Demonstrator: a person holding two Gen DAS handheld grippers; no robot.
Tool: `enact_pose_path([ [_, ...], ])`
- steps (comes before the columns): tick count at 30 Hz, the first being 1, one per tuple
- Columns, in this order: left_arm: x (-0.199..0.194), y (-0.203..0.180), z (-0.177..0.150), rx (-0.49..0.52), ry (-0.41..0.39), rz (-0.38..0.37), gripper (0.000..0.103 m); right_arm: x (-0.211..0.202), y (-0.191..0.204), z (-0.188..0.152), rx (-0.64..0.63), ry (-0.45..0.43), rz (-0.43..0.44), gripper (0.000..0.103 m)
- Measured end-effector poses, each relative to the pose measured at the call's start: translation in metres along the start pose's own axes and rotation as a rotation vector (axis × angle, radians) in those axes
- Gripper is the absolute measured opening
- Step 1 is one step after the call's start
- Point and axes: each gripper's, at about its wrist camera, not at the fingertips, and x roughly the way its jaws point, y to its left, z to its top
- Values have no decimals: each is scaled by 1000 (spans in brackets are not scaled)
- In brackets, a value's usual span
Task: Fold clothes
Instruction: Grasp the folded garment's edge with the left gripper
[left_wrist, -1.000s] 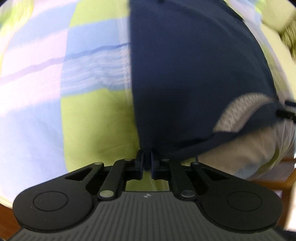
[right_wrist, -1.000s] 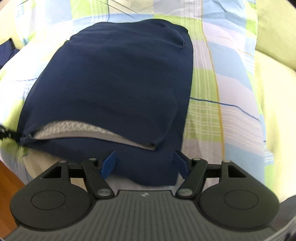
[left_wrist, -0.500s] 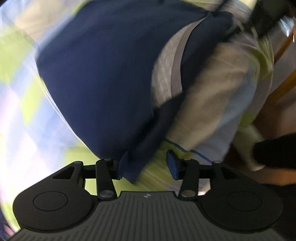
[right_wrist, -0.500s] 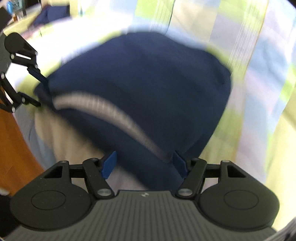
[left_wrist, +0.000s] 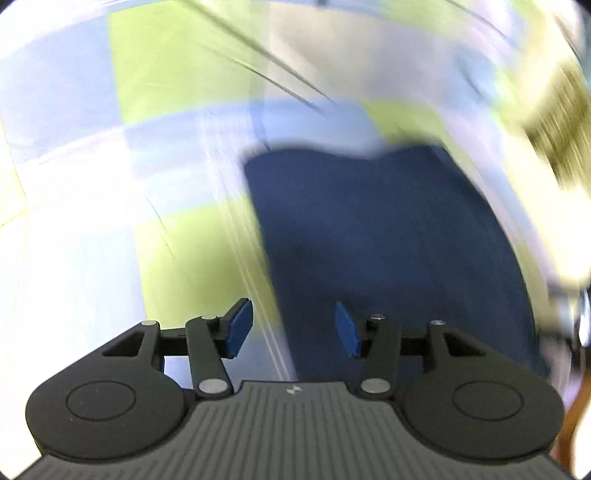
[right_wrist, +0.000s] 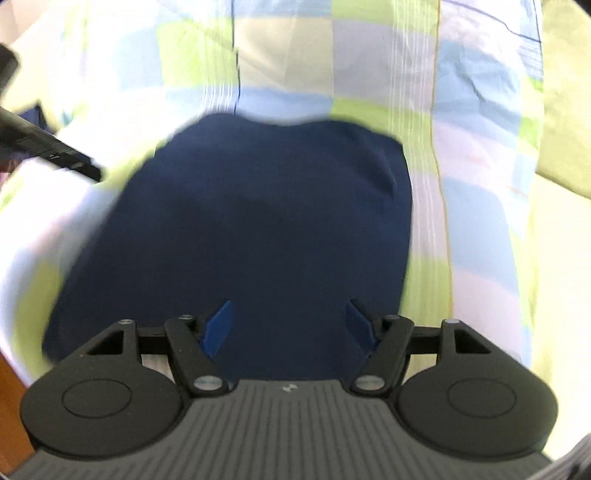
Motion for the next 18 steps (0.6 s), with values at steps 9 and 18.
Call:
enact_pose_path([
  [9,104,34,44,-235,81,-117,54,66,10,40,20,-34,135,65],
  [18,127,7,71,-35,73,-327,12,93,-18,44,131,87,117,69],
])
